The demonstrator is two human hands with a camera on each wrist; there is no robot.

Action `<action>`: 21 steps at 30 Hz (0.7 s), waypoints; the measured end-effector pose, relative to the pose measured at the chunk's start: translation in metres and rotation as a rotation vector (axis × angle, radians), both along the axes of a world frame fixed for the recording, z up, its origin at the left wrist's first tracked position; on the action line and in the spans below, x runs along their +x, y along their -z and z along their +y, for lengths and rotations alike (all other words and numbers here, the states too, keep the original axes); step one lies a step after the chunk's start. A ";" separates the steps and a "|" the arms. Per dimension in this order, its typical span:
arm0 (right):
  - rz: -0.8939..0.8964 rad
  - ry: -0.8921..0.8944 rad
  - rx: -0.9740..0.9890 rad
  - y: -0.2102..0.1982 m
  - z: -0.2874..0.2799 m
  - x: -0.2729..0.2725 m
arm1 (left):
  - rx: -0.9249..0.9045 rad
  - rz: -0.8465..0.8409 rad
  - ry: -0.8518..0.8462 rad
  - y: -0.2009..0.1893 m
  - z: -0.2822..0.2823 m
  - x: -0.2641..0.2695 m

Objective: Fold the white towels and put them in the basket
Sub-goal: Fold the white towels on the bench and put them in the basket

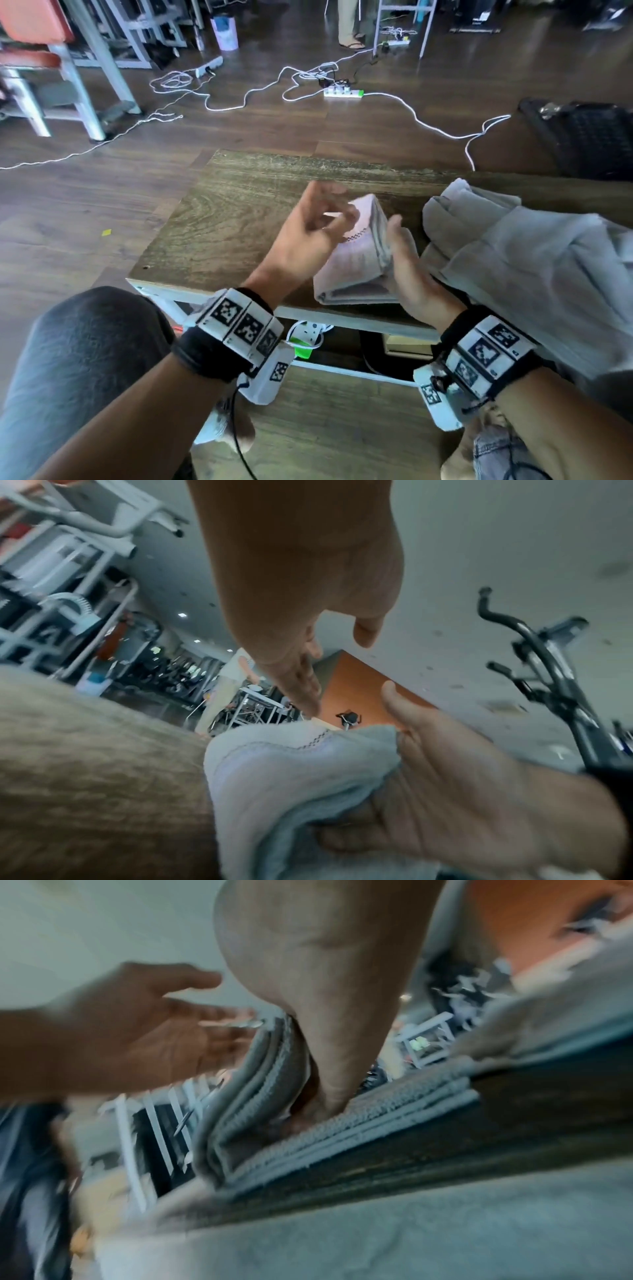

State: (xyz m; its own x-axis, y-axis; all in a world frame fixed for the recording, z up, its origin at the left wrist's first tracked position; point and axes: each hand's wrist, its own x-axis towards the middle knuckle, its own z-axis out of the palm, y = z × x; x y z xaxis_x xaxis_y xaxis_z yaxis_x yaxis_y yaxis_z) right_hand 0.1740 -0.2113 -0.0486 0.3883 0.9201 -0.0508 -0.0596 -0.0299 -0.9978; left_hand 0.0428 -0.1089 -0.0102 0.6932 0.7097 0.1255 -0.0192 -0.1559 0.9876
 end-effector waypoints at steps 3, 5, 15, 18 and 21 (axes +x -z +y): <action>0.231 0.066 -0.196 0.006 -0.007 0.022 | 0.542 0.358 0.060 0.022 -0.005 0.007; 0.169 0.163 -0.264 0.009 -0.011 0.032 | 0.685 0.560 0.128 0.035 -0.010 0.007; -0.247 0.393 -0.383 0.018 -0.032 0.043 | 0.846 0.858 0.207 0.077 -0.026 0.019; -0.617 0.443 -0.403 0.018 -0.037 0.053 | 0.889 0.813 0.188 0.078 -0.027 0.025; -0.800 0.403 -0.424 0.022 -0.039 0.064 | 0.898 0.821 0.220 0.078 -0.029 0.029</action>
